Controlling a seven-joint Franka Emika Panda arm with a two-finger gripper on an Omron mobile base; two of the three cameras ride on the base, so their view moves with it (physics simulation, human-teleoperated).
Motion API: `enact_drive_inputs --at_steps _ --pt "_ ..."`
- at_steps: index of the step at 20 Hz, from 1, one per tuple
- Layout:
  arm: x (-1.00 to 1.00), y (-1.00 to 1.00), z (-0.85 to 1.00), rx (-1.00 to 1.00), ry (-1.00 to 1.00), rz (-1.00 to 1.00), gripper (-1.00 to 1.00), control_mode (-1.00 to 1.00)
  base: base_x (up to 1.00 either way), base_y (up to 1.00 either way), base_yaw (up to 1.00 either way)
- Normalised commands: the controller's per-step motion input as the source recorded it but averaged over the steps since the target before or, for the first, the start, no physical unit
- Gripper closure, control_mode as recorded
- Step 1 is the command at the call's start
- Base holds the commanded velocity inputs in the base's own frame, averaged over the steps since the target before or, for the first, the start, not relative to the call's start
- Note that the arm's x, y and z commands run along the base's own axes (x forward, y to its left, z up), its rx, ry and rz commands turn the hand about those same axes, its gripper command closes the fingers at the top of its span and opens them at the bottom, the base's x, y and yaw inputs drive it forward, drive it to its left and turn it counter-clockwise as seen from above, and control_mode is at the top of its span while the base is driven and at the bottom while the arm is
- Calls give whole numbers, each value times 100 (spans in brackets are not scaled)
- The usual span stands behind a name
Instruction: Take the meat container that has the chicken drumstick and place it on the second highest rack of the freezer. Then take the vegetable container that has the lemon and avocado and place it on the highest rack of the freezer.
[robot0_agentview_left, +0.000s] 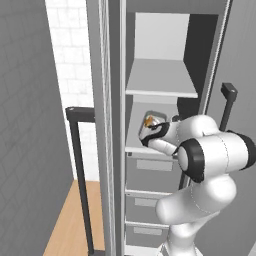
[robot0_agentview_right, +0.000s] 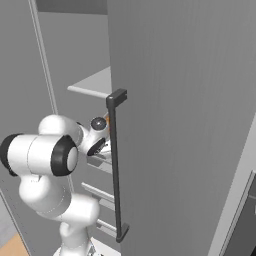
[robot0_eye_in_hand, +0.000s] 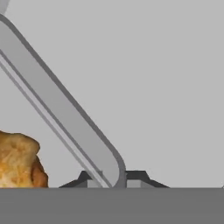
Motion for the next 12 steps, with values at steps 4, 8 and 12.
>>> enact_drive_inputs --at_steps 4,8,12 --pt "14 0 -8 0 -7 -1 -100 -100 0 0 0" --pt "7 4 -1 -3 -11 -3 -100 -100 0 0 0" --pt "0 0 0 -2 -16 -3 -100 -100 0 0 0"
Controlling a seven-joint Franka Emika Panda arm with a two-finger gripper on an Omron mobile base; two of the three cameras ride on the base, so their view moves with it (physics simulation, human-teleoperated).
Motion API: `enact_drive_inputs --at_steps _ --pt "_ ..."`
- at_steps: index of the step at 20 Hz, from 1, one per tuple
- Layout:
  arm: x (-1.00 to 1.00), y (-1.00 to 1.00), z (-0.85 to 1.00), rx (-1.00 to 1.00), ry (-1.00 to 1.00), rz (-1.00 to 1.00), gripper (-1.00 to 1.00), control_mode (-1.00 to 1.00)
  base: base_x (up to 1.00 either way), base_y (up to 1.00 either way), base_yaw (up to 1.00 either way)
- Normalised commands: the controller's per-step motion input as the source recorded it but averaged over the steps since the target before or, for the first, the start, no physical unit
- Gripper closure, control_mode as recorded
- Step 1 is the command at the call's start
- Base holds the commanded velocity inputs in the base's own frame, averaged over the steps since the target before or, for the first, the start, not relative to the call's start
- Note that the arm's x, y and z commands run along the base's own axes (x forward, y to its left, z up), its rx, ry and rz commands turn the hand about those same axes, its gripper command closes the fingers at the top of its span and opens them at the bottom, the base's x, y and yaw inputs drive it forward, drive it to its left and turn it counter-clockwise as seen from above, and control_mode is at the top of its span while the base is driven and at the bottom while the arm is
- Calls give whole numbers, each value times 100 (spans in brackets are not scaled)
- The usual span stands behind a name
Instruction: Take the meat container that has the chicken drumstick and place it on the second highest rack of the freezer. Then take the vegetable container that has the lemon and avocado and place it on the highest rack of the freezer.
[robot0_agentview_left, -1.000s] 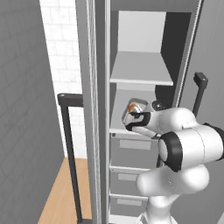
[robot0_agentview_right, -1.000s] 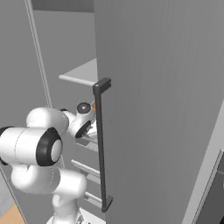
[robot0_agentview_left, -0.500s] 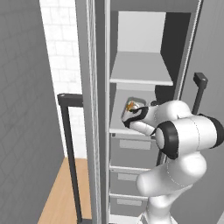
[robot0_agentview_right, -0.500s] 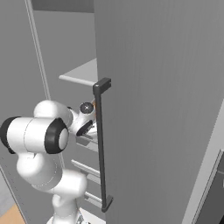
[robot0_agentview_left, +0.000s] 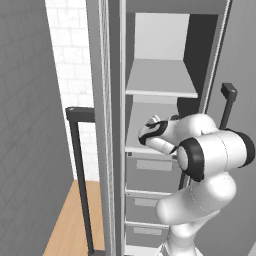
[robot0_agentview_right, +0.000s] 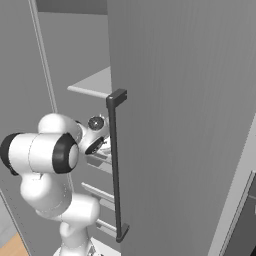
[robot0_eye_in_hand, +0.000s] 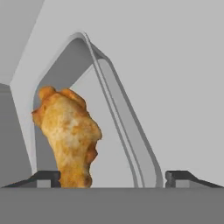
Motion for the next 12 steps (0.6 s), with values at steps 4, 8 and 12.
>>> enact_drive_inputs --at_steps 4,8,12 --pt "-20 0 1 0 -7 -7 -100 -100 0 0 0" --pt "-46 6 14 0 -6 -13 -100 -100 0 0 0" --pt "-62 0 43 0 -19 -12 -100 -100 0 0 0"
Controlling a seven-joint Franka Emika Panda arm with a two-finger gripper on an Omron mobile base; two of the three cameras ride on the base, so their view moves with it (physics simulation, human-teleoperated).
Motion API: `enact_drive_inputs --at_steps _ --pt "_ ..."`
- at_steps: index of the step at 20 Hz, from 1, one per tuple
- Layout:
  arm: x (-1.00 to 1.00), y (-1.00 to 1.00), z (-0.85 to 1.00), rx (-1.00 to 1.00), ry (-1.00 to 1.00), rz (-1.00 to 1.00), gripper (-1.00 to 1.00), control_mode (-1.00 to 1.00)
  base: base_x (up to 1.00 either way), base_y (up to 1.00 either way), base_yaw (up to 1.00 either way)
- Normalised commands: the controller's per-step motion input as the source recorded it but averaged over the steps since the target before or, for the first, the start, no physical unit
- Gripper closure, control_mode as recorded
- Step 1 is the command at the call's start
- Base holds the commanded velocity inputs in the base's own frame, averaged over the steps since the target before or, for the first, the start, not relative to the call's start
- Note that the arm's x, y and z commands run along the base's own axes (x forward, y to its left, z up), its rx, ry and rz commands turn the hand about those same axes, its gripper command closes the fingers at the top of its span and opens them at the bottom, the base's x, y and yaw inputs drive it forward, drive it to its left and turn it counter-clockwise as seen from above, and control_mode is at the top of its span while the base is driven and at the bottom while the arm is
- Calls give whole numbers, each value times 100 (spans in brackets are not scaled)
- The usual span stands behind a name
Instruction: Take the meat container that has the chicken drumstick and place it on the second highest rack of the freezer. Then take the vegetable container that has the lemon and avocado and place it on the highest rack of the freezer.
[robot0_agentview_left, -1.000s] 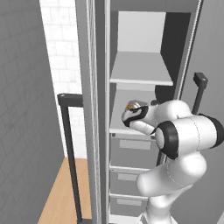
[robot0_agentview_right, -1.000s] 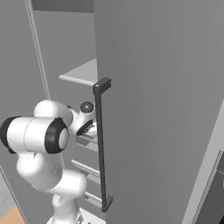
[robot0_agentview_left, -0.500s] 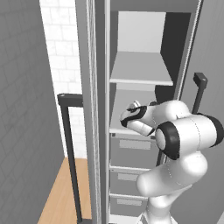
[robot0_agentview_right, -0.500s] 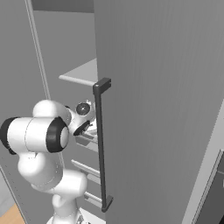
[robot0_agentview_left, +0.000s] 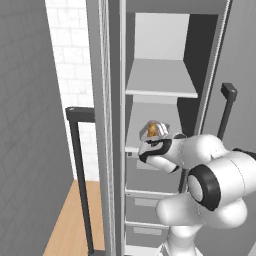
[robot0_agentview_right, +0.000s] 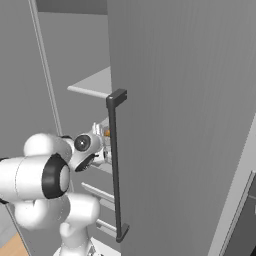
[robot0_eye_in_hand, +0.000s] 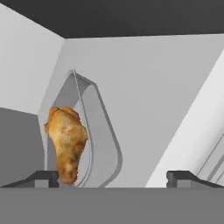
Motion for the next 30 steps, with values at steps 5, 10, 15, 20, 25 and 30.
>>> enact_drive_inputs --at_steps 5,10,15,20,25,30 --pt "-48 0 63 3 -7 -5 -100 -100 0 0 0" --pt "-74 0 99 10 12 5 -100 -100 0 0 0" --pt "-96 -1 95 15 20 14 -100 -100 0 0 0" --pt "-100 0 78 6 21 11 -100 -100 0 0 0" --pt "-100 0 53 0 22 1 -100 -100 0 0 0" --pt "-88 0 45 -3 11 2 -100 -100 0 0 0"
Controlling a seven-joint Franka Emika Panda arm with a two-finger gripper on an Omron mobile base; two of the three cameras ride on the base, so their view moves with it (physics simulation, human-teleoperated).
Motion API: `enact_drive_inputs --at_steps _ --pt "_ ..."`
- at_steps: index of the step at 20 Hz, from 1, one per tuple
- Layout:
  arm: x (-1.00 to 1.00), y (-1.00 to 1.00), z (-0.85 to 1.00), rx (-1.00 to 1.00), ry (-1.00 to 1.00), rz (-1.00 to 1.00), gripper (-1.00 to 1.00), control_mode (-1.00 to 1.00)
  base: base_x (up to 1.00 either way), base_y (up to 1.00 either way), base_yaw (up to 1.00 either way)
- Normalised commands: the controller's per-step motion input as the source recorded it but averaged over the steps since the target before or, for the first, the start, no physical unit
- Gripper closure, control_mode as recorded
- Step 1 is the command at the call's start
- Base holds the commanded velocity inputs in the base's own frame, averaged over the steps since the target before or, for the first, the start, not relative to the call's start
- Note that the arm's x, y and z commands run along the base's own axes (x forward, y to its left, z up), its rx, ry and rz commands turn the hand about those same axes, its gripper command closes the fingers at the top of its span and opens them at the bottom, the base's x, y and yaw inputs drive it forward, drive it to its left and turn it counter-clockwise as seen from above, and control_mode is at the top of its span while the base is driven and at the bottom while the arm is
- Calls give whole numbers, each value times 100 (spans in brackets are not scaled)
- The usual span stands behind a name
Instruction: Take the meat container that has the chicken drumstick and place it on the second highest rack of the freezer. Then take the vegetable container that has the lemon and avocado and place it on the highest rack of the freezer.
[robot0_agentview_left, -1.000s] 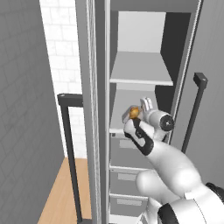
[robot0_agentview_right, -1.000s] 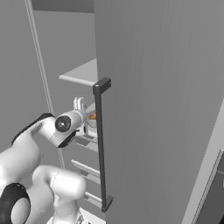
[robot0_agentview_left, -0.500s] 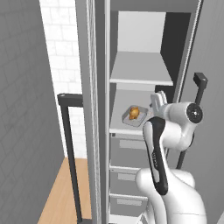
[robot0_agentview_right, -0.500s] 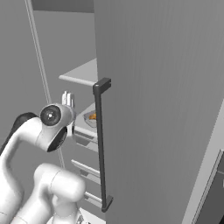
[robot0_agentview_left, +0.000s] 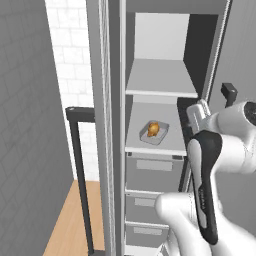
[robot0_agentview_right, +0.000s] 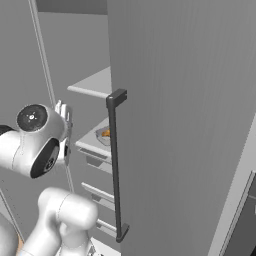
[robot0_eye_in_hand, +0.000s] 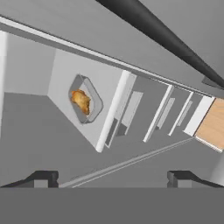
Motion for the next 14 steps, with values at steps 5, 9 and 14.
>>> enact_drive_inputs --at_steps 5,9,14 --pt "-79 0 48 0 -10 3 -100 -100 0 0 0" --pt "-27 0 43 0 -12 0 -100 -100 0 0 0" --pt "-20 0 33 0 -9 0 -100 -100 0 0 0"
